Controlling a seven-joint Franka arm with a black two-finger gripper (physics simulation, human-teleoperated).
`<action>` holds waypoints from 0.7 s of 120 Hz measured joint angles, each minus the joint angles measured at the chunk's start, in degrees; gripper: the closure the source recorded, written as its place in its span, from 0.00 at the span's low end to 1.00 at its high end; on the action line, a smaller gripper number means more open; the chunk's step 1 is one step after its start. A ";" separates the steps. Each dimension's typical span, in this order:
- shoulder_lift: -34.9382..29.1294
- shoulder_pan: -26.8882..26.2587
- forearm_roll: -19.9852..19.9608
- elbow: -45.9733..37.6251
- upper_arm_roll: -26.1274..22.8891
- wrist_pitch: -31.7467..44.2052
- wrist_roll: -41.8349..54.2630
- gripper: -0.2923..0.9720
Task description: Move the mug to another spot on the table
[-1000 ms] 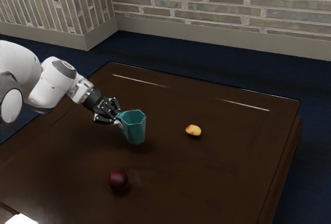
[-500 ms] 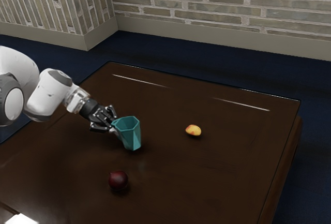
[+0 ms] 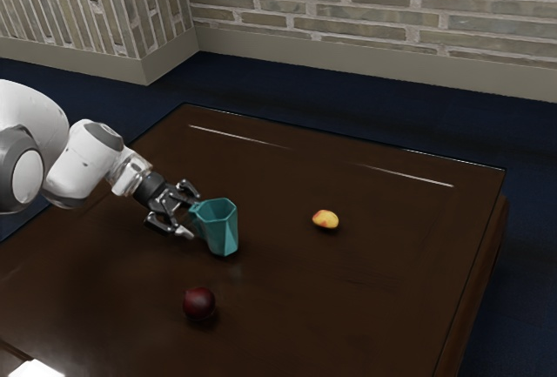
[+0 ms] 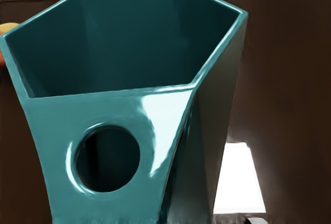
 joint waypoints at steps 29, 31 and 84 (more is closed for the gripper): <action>-0.31 -0.17 0.49 0.25 0.00 1.45 0.47 0.32; -0.62 -0.17 0.70 0.29 0.00 1.66 0.49 0.31; -31.47 -13.12 32.54 1.03 -0.03 5.56 -15.24 0.24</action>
